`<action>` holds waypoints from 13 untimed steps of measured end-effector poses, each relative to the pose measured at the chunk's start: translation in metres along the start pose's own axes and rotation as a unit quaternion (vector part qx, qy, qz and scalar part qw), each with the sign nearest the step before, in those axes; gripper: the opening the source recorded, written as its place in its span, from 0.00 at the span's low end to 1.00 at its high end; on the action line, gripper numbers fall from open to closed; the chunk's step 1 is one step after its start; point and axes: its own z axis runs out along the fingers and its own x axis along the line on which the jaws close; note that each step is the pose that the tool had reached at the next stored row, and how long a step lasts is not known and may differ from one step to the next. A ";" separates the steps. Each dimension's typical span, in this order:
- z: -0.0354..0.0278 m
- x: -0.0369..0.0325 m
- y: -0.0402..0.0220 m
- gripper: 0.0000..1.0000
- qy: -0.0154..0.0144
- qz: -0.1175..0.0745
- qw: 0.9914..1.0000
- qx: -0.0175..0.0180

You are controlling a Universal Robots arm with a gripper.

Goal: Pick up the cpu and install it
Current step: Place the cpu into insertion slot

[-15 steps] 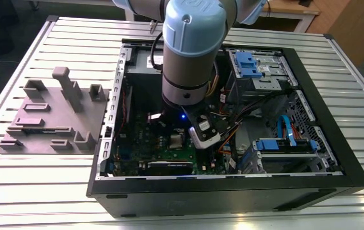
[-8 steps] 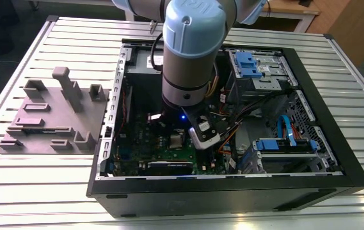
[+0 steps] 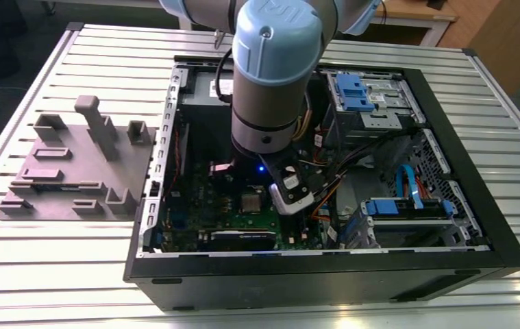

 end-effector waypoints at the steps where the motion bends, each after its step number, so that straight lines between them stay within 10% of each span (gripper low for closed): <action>1: 0.0006 0.0000 0.0000 0.56 0.000 0.000 1.000 0.000; 13: 0.0024 -0.0026 -0.0002 0.46 0.001 0.000 1.000 0.000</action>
